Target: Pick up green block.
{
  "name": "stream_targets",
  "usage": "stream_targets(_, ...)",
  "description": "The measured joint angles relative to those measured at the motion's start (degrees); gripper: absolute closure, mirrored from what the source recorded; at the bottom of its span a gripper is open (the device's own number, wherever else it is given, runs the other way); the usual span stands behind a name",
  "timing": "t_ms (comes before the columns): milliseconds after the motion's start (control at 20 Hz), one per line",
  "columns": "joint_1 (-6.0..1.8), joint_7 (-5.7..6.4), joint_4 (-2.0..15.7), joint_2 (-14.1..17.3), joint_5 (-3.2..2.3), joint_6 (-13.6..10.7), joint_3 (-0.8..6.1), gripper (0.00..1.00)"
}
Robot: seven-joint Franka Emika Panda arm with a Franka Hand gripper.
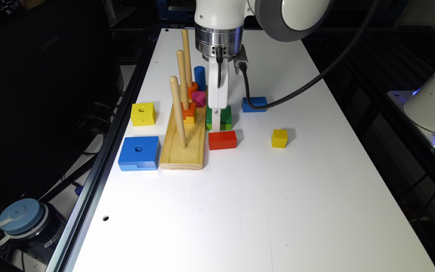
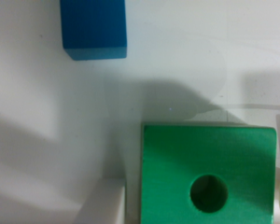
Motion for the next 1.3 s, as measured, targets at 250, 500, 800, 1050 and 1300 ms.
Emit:
stream_targets(250, 0.03, 0.03, 0.01, 0.0, 0.00, 0.0, -0.02, 0.00)
stream_targets(500, 0.61, 2.67, 0.16, 0.7, -2.47, 0.5, -0.51, 0.00)
stream_targets(800, 1.06, 4.29, 0.29, 0.8, -4.23, 0.5, -0.81, 0.00)
stream_targets(1050, 1.00, 4.37, 0.30, 0.7, -4.23, 0.5, -0.83, 0.00)
stream_targets(1300, 1.00, 4.37, 0.30, 0.7, -4.23, 0.5, -0.83, 0.00)
